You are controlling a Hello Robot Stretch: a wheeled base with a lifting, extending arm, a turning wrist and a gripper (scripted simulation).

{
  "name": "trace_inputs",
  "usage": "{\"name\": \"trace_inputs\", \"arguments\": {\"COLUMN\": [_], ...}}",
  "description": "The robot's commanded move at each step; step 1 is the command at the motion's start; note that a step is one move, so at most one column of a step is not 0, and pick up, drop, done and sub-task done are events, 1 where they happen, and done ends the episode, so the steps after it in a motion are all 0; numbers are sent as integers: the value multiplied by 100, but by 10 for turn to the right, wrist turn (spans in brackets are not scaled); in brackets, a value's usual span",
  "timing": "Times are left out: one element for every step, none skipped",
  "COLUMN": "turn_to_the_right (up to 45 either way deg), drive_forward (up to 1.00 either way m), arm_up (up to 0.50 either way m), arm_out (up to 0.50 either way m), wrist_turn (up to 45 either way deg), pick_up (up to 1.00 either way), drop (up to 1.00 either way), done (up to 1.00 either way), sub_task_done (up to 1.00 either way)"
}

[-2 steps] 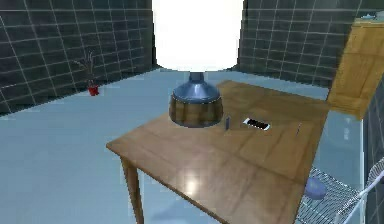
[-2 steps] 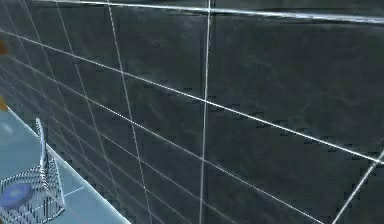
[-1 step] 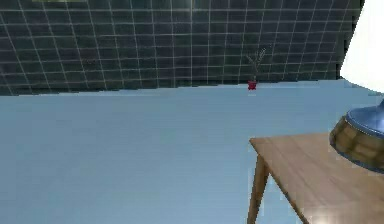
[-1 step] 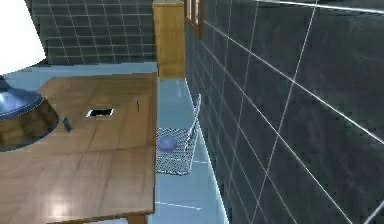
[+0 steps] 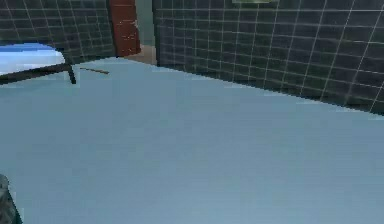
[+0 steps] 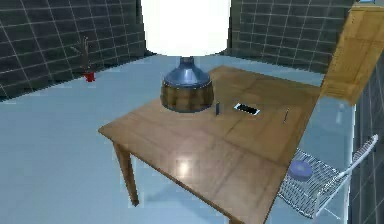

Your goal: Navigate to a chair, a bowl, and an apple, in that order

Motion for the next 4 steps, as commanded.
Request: {"name": "trace_inputs", "arguments": {"turn_to_the_right": [-360,0,180,0], "drive_forward": [0,30,0,100], "arm_up": [0,0,0,0], "arm_out": [0,0,0,0], "wrist_turn": [0,0,0,0], "pick_up": [0,0,0,0], "drop": [0,0,0,0], "done": [0,0,0,0], "sub_task_done": [0,0,0,0]}}
